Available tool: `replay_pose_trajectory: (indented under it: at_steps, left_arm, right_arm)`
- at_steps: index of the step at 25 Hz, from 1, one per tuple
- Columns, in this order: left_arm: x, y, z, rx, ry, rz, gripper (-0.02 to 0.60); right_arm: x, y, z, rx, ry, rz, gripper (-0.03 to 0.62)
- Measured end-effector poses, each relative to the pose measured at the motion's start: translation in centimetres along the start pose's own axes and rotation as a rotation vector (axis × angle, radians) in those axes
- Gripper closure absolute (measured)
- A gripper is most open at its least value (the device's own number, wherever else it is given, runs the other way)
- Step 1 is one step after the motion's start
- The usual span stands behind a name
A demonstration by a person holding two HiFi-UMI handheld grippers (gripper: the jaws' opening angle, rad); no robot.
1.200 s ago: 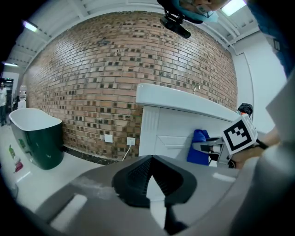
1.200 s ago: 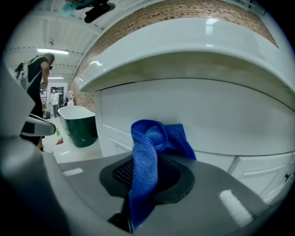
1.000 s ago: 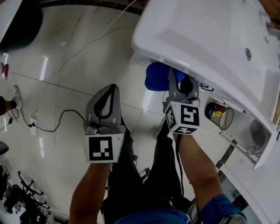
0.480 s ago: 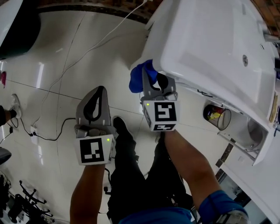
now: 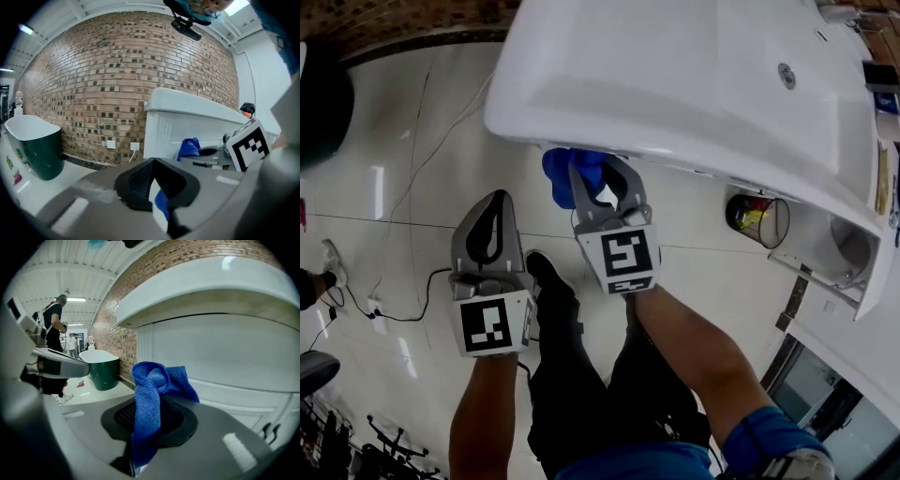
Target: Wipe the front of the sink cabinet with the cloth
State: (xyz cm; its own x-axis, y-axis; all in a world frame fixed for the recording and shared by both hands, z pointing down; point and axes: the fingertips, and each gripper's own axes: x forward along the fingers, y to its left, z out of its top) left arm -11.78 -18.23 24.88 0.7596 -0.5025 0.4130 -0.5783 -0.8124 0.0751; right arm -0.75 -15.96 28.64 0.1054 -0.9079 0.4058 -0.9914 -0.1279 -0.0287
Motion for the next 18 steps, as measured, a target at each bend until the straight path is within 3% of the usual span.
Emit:
replay_pose_trajectory:
  at_steps: [5,11,18]
  left_arm:
    - [3.3,-10.3,1.0,-0.035,-0.024,-0.091,0.578]
    - [6.5,-22.5,1.4,0.008,-0.013,-0.226,0.578]
    - [9.0,-33.5,2.3,0.085,-0.010,-0.327,0.578]
  right_arm:
    - [-7.1,-8.8,-3.4,0.041,0.026,-0.101,0.511]
    - [-16.8,-21.8,-8.2,0.091,0.082,-0.300,0.511]
    - [-27.3,-34.9,-13.8,0.202,0.140,-0.536,0.511]
